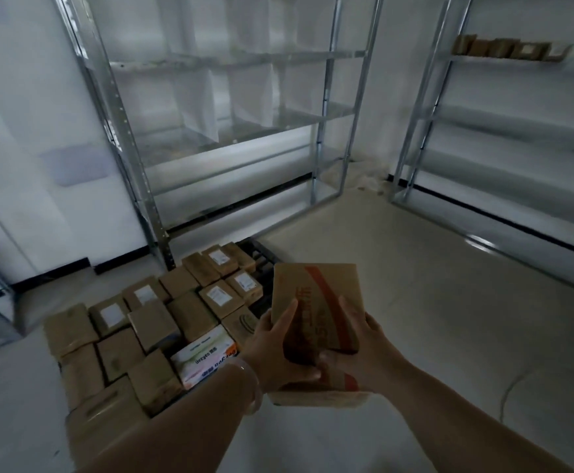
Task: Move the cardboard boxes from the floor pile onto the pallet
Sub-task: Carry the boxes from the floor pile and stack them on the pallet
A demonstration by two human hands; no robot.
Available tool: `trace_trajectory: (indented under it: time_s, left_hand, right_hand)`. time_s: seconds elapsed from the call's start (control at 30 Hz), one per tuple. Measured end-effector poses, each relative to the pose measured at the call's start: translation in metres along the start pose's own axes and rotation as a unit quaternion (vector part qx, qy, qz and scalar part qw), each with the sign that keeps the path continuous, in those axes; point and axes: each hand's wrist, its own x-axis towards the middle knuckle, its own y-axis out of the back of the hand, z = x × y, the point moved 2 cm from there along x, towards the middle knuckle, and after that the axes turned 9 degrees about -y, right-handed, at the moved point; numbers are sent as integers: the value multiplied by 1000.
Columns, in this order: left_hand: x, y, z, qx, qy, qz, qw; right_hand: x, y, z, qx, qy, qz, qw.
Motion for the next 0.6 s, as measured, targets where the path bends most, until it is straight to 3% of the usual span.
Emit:
trace_trajectory:
  time_s: [0.17, 0.6]
  left_hand:
    - [79, 14, 4, -30, 24, 18, 999]
    - [241, 53, -68, -77, 77, 44, 993]
  right_hand:
    - [91, 47, -1, -10, 19, -31, 999]
    - [301, 51, -23, -32, 35, -101, 994]
